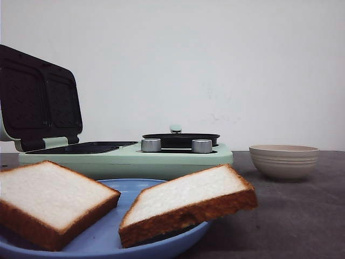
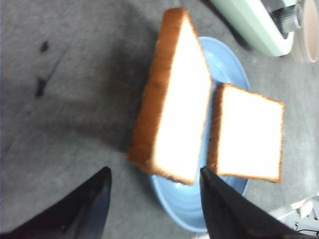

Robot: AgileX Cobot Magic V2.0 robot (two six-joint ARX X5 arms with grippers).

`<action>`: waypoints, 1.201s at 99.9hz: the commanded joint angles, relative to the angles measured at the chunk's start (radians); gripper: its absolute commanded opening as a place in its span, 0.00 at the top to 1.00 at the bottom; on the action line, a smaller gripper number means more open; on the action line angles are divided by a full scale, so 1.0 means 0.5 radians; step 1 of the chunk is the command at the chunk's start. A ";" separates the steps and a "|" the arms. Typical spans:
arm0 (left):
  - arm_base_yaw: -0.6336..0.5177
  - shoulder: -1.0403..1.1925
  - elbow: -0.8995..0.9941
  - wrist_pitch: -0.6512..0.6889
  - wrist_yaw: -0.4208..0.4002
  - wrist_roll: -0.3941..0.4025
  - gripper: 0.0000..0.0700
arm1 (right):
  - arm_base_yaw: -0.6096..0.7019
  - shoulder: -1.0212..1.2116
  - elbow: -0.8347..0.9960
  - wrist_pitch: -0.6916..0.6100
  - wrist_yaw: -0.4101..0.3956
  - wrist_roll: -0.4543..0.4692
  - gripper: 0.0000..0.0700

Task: Make breakfast with bread and shrimp
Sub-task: 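Lower the left gripper and grasp the bread slice nearest it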

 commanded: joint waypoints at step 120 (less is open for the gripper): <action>-0.546 0.734 -0.249 1.141 -0.491 -0.334 1.00 | 0.007 0.004 0.032 0.011 -0.002 0.045 1.00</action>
